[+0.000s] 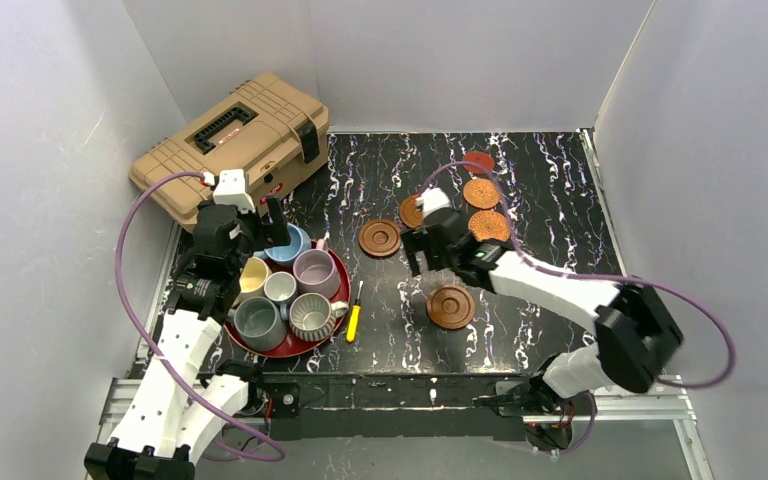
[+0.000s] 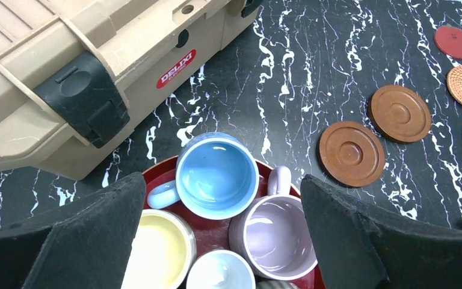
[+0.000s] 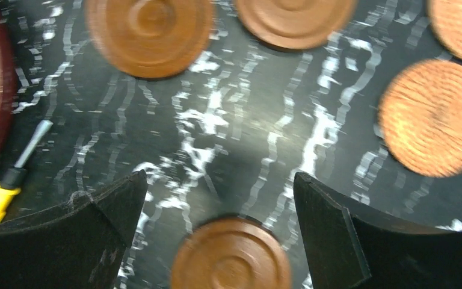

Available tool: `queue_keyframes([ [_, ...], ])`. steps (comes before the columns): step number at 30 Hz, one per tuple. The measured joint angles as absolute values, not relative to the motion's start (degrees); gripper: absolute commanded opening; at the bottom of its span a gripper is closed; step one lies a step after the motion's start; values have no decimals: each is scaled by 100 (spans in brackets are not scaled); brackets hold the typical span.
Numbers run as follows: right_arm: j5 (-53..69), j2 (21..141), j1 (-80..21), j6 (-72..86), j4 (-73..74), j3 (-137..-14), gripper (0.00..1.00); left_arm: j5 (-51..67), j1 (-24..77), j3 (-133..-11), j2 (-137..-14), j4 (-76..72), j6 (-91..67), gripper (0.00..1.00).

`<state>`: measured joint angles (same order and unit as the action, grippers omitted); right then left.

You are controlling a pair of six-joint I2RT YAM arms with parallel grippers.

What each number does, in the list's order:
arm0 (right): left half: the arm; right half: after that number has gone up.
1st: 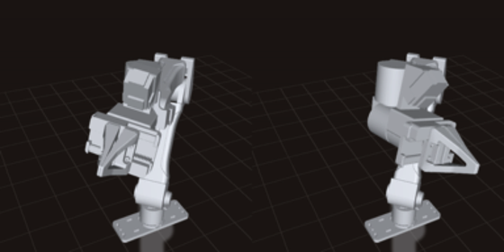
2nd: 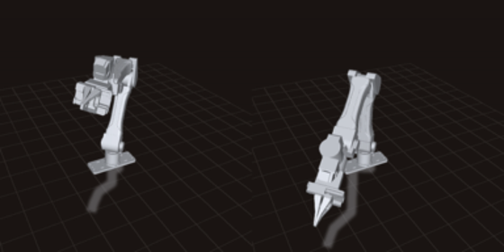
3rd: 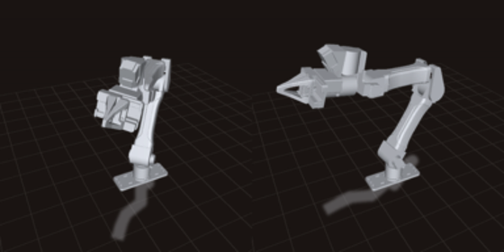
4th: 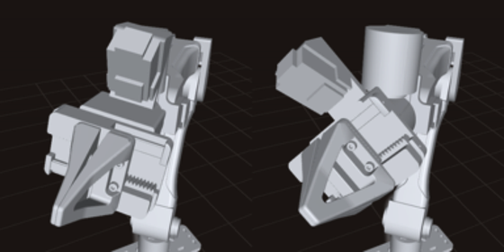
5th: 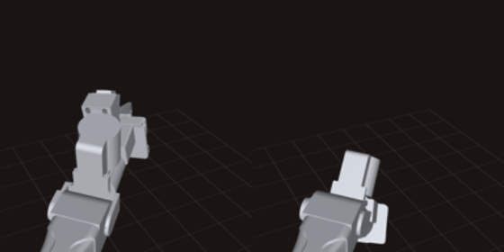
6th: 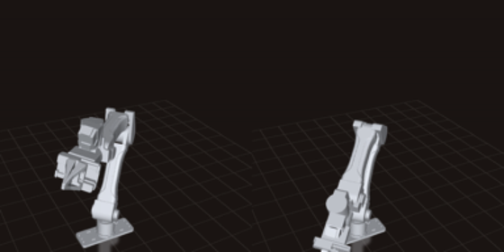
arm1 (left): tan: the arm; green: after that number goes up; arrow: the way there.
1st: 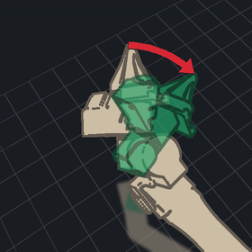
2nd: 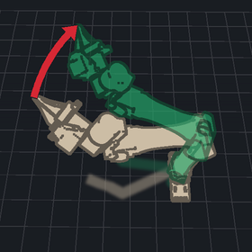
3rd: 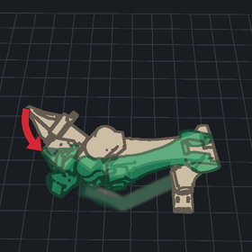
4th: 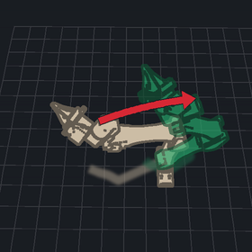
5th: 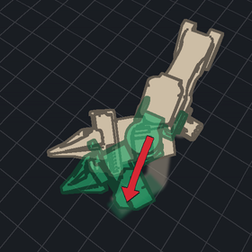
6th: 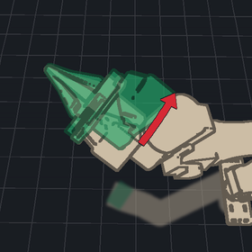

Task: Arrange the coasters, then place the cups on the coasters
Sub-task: Move the coaster to the center of the board.

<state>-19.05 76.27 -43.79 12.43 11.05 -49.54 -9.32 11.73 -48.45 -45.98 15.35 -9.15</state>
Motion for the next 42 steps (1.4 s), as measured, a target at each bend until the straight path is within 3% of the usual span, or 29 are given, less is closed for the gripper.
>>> queue_keyframes([
  [6, -2132, 8969, -5415, 1559, 576, -5496, 100, -998, 1173, -4845, -4611, 1544, -967, 99],
  [11, -2198, 9854, -5699, 1708, 499, -5981, 100, -1221, 1173, -4845, -4462, 1544, -1004, 99],
  [17, -2443, 10543, -5686, 1811, 639, -6541, 100, -1306, 1173, -4845, -4469, 1544, -1031, 99],
  [42, -2165, 11749, -5175, 1780, 703, -7848, 80, -1306, 1173, -4845, -4501, 1546, -1135, 99],
])
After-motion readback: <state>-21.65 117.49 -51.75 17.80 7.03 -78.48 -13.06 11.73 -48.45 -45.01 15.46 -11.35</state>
